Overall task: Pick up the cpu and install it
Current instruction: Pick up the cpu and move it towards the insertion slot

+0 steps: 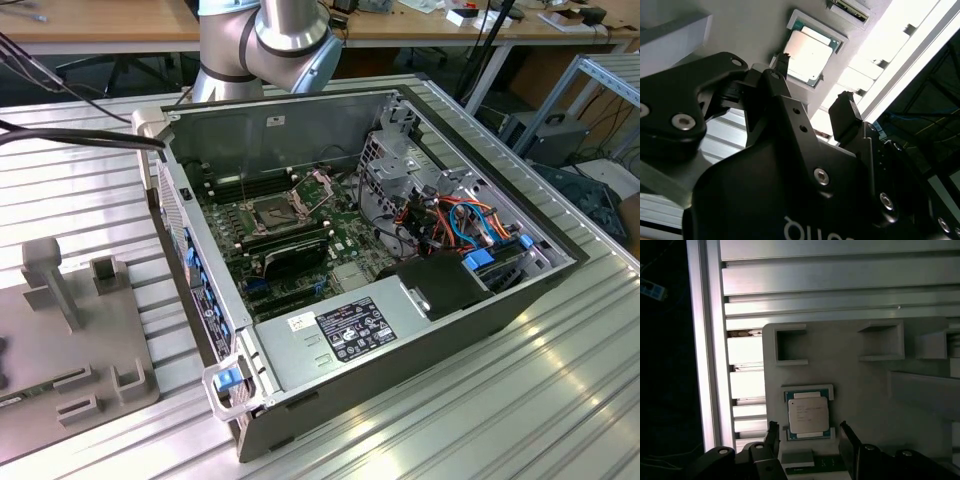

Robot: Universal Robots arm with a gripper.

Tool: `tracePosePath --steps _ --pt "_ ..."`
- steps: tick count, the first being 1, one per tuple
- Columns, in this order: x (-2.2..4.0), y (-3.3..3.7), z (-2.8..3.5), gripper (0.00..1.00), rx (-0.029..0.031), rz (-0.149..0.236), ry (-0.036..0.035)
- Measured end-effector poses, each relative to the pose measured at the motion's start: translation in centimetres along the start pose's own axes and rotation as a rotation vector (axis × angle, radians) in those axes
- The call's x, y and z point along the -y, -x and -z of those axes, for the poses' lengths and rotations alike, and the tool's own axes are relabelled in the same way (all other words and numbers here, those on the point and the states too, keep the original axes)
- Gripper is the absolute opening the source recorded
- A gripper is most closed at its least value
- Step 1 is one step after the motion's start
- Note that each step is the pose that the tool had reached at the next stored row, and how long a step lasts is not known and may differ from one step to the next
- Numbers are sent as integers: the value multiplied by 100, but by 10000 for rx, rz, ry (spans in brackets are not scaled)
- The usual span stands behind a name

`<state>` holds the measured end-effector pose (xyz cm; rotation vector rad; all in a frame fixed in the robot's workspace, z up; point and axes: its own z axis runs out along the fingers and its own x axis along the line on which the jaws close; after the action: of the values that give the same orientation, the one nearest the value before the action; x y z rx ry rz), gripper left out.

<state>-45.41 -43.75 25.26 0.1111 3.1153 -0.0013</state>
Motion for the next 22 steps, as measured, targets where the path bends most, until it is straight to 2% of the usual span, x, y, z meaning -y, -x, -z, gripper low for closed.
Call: tracePosePath --steps 22 --pt "-1 8 -47 60 -1 0 0"
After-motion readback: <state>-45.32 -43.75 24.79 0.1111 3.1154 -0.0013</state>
